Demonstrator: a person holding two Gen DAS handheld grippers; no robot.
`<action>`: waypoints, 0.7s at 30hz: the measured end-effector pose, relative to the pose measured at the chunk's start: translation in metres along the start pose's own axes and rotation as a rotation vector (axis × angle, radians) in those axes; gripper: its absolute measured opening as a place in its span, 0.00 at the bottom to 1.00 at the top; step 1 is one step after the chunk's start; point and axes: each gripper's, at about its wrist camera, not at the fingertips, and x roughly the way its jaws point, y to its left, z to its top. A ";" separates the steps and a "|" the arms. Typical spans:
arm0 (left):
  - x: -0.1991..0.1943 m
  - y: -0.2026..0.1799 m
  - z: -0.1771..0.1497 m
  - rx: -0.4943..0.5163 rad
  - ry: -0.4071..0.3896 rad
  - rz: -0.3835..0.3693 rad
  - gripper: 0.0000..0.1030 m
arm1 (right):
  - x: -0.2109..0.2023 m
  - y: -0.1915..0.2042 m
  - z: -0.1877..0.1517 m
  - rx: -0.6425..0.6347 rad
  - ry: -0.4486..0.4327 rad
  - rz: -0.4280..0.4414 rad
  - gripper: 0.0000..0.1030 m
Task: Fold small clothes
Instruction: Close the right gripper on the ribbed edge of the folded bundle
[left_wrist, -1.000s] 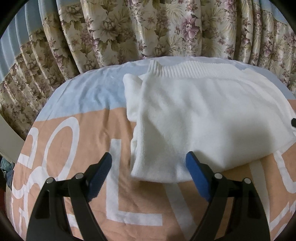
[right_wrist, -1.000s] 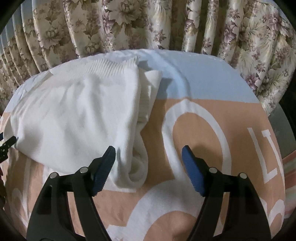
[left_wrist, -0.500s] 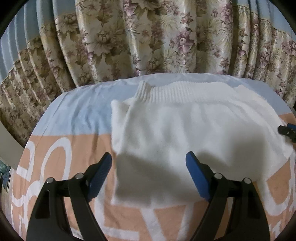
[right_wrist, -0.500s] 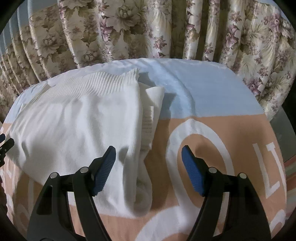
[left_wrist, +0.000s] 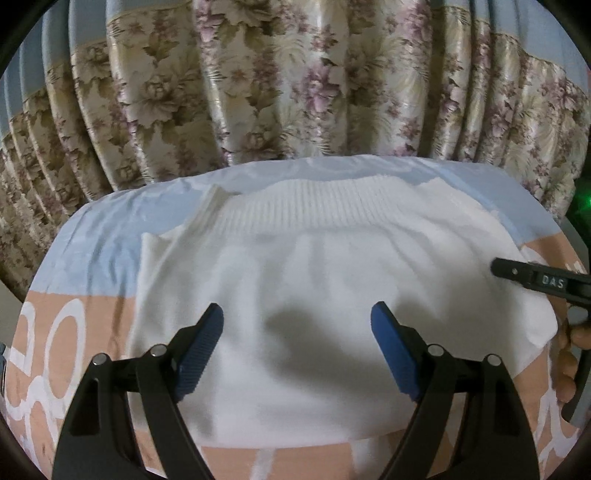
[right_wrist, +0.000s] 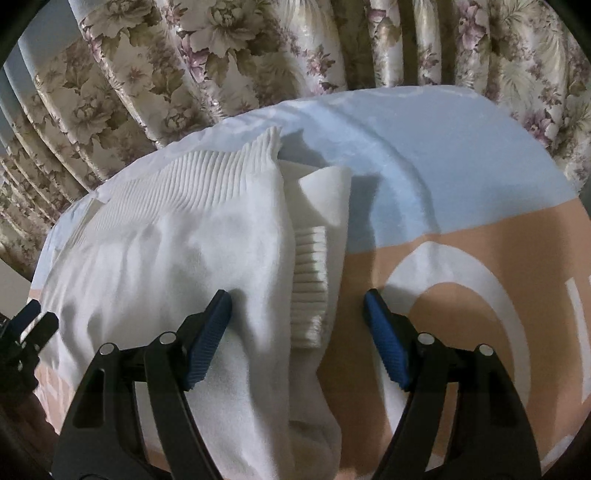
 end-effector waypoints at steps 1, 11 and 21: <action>0.002 -0.002 -0.001 0.002 0.002 -0.004 0.80 | 0.001 0.002 0.001 -0.009 0.001 -0.001 0.72; 0.007 -0.002 -0.022 -0.026 0.044 -0.007 0.80 | -0.001 0.017 -0.001 -0.043 -0.006 0.037 0.29; -0.004 -0.005 -0.039 -0.061 0.067 -0.007 0.80 | -0.015 0.053 -0.007 -0.191 -0.090 -0.177 0.19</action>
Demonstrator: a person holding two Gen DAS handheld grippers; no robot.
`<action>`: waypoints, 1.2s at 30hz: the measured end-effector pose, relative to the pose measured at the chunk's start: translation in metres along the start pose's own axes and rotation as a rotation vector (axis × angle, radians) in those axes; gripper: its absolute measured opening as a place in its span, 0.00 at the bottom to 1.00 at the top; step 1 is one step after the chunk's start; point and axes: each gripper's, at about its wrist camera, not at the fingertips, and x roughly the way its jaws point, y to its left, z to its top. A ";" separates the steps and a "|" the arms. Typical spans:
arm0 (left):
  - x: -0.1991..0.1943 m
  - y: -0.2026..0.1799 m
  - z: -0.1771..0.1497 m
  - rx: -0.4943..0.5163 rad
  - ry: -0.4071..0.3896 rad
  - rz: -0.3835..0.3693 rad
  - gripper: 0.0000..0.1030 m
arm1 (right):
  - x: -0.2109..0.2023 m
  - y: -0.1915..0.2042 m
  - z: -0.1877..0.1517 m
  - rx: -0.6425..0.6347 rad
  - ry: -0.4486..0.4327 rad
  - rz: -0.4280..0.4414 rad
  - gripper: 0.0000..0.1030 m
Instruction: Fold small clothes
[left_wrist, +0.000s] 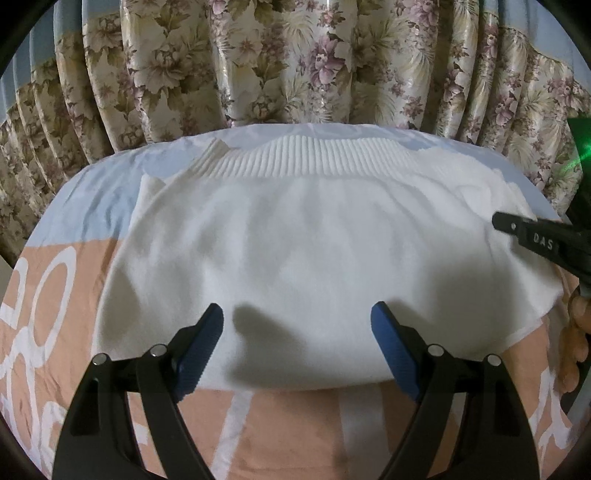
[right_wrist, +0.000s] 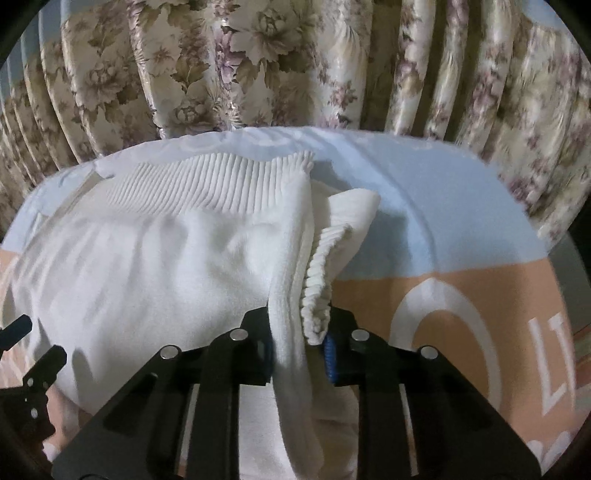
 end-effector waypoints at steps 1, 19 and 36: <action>0.000 -0.002 -0.001 0.001 -0.001 -0.004 0.80 | -0.002 0.002 0.001 -0.007 -0.007 -0.010 0.19; 0.020 -0.027 0.001 0.042 0.030 -0.059 0.82 | -0.045 0.023 0.034 -0.033 -0.047 0.051 0.18; -0.037 0.116 0.049 -0.079 -0.082 0.038 0.82 | -0.060 0.134 0.073 -0.056 -0.062 0.218 0.17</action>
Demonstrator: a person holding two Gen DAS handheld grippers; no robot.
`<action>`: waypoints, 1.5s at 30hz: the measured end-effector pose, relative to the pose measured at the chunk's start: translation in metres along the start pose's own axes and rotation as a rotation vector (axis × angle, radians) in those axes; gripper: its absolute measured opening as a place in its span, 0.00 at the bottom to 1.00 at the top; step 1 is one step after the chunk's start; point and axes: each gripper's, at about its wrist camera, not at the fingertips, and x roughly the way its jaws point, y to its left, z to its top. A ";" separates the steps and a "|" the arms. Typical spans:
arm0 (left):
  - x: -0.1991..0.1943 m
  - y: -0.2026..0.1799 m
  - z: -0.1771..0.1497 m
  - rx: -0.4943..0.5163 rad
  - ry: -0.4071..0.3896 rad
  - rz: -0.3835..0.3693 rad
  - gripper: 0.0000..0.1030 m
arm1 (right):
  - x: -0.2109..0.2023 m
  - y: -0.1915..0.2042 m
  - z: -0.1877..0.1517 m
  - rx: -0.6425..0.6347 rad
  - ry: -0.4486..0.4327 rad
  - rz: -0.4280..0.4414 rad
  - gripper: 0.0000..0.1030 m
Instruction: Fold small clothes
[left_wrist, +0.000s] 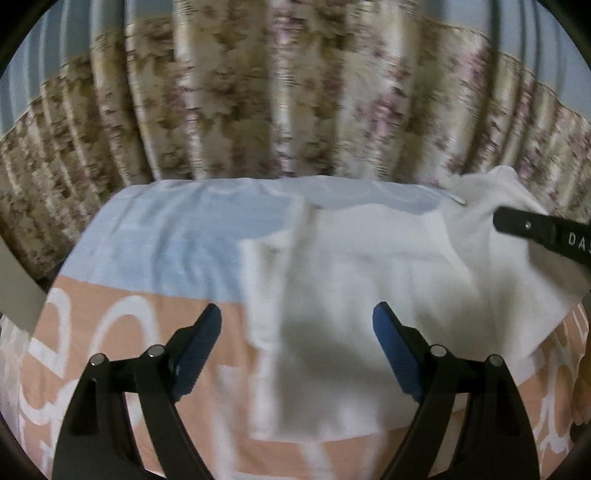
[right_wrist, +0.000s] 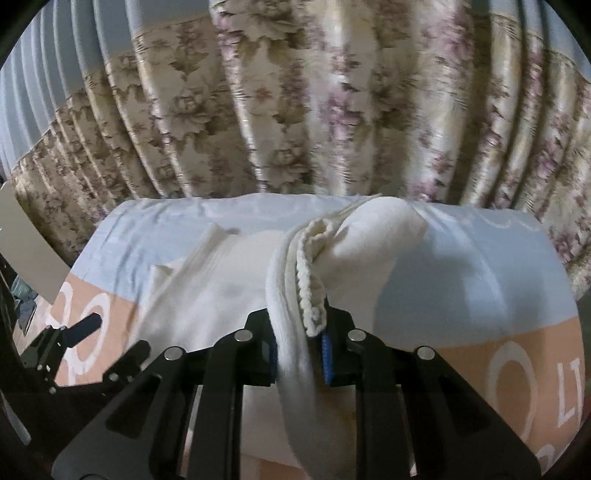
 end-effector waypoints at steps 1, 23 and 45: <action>-0.002 0.014 0.000 -0.010 -0.001 0.014 0.82 | 0.003 0.007 0.002 -0.001 0.003 0.006 0.17; -0.020 0.119 -0.027 -0.143 0.018 0.096 0.82 | 0.042 0.098 -0.002 0.028 0.098 0.302 0.40; 0.009 -0.025 -0.012 0.045 0.088 -0.184 0.23 | -0.008 -0.028 -0.067 0.114 0.065 0.107 0.43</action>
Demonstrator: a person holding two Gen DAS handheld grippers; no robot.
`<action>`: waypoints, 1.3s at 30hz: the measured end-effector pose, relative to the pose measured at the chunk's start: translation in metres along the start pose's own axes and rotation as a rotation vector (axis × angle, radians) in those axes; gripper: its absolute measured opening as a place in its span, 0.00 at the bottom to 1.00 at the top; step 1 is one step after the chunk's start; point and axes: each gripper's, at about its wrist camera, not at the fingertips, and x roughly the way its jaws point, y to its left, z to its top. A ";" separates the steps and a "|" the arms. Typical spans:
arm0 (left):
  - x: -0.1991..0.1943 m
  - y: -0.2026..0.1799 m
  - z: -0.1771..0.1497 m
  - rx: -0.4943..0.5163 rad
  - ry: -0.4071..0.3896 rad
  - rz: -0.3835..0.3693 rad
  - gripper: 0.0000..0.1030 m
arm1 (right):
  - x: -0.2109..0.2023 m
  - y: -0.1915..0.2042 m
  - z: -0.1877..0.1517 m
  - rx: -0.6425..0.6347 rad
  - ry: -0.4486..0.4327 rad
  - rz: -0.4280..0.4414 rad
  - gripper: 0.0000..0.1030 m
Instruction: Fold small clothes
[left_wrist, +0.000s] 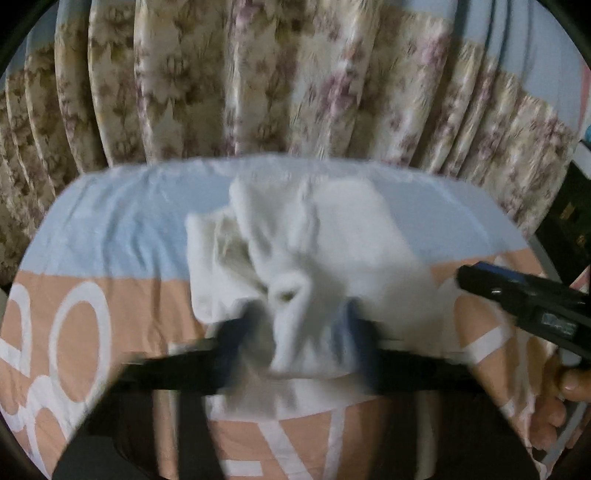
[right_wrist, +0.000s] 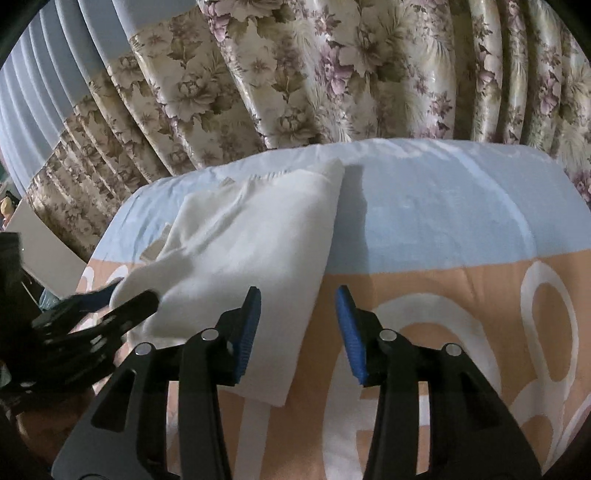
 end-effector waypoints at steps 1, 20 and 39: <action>0.005 0.004 -0.003 -0.024 0.015 -0.010 0.16 | 0.001 0.001 -0.004 -0.004 0.007 0.003 0.43; -0.008 0.047 -0.058 -0.013 -0.003 0.077 0.13 | 0.042 0.025 -0.044 -0.124 0.126 -0.020 0.51; -0.033 0.028 0.002 0.007 -0.133 0.141 0.59 | 0.017 0.015 -0.011 -0.133 -0.001 -0.065 0.56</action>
